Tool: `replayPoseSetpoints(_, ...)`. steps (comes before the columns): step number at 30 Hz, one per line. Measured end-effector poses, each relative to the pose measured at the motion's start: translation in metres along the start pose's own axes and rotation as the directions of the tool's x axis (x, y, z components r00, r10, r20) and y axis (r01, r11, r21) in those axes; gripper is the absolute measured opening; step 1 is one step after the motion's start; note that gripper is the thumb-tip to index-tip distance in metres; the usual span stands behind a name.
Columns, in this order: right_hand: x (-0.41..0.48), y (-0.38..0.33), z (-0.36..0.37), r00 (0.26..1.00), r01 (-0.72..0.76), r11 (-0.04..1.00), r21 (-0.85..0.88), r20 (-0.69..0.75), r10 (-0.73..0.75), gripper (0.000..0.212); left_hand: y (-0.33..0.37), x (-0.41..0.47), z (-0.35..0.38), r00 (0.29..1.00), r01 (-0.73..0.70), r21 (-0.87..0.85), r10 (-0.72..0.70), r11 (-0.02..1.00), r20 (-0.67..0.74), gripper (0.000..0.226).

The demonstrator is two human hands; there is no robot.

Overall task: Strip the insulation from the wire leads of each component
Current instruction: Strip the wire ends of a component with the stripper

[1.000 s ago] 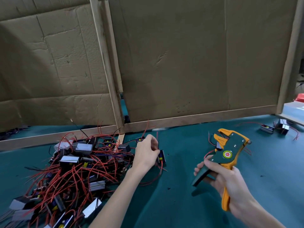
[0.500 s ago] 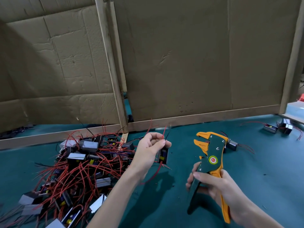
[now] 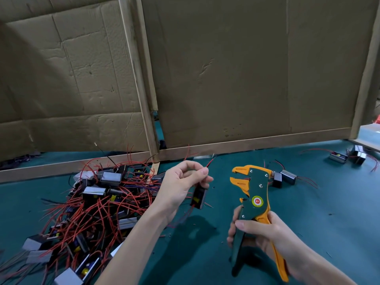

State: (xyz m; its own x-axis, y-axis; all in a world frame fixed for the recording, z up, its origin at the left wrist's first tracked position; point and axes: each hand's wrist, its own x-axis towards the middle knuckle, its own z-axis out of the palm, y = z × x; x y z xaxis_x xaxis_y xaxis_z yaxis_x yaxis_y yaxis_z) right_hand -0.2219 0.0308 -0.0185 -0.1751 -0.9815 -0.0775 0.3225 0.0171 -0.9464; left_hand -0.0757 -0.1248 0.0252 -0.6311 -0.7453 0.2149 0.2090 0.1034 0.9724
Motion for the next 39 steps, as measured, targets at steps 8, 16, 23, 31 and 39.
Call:
replayPoseSetpoints(8,0.001,0.002,-0.002,1.0,-0.026,1.0,0.015,0.002,0.026,0.021,-0.01,-0.001,0.003,0.997,0.08,0.047,-0.081,0.996,0.005,0.015)
replayPoseSetpoints(16,0.003,0.003,-0.003,0.999,-0.033,0.999,-0.002,0.017,0.033,0.019,-0.012,-0.004,0.005,0.999,0.047,0.131,-0.05,0.99,0.016,0.011)
replayPoseSetpoints(23,0.004,0.003,-0.006,0.999,-0.037,0.999,-0.02,0.021,0.038,0.017,-0.011,-0.005,0.006,0.998,0.033,0.132,-0.039,0.991,0.041,0.003)
replayPoseSetpoints(31,0.001,-0.001,-0.007,0.993,-0.044,0.996,-0.076,0.108,0.052,0.021,-0.002,-0.007,0.007,0.996,0.063,0.147,-0.072,0.987,0.058,0.014)
replayPoseSetpoints(39,-0.001,-0.002,-0.007,0.988,-0.027,0.995,-0.096,0.152,0.041,0.024,0.003,-0.009,0.002,0.986,0.051,0.118,-0.068,0.992,0.152,0.007)
